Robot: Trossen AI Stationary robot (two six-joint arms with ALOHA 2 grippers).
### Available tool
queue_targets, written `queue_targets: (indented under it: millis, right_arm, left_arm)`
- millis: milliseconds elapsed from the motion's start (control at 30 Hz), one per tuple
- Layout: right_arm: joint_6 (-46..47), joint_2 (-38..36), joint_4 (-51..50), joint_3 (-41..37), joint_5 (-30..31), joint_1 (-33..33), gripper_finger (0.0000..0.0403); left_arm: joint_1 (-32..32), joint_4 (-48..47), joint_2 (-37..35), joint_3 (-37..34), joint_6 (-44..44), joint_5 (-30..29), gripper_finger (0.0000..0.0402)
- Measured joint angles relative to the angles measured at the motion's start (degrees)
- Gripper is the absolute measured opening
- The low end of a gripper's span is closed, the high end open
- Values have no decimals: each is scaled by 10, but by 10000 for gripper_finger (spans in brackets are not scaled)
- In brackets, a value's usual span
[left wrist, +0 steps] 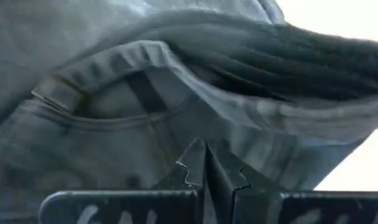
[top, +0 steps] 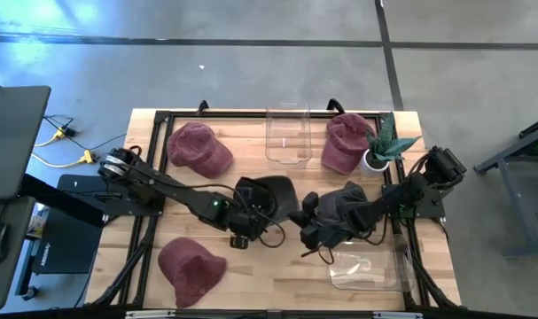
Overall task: Pick & Place hat
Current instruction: Put the left black cap into the top transparent bin
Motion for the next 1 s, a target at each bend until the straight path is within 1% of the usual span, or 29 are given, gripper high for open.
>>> queue_targets:
  millis: [67, 167, 300, 433, 567, 800, 933, 1000]
  right_arm:
    - [-4, 0, 1, 0, 0, 5, 16]
    - [-22, 0, 4, 0, 9, 15, 8]
    - [-53, -5, 9, 0, 26, 34, 16]
    - [-51, -26, 9, 0, 3, 40, 17]
    - [-33, -45, 6, 0, -36, 40, 7]
    - [-23, -50, 4, 1, -43, 40, 23]
    - [-22, -50, 0, 1, -44, 40, 11]
    - [-22, -50, 0, 1, -44, 40, 7]
  left_arm:
    - [1, 25, 0, -2, 10, -20, 1]
    - [6, 36, 0, -20, 24, -28, 1]
    - [21, 29, 17, -59, 0, -12, 1]
    - [25, 30, 16, -76, -17, 9, 1]
    - [18, -9, 10, -53, -18, 13, 1]
    - [10, -47, -2, 9, -16, 15, 1]
    - [12, -29, -2, 18, -16, 11, 1]
    - [12, 15, -1, 7, -2, 10, 1]
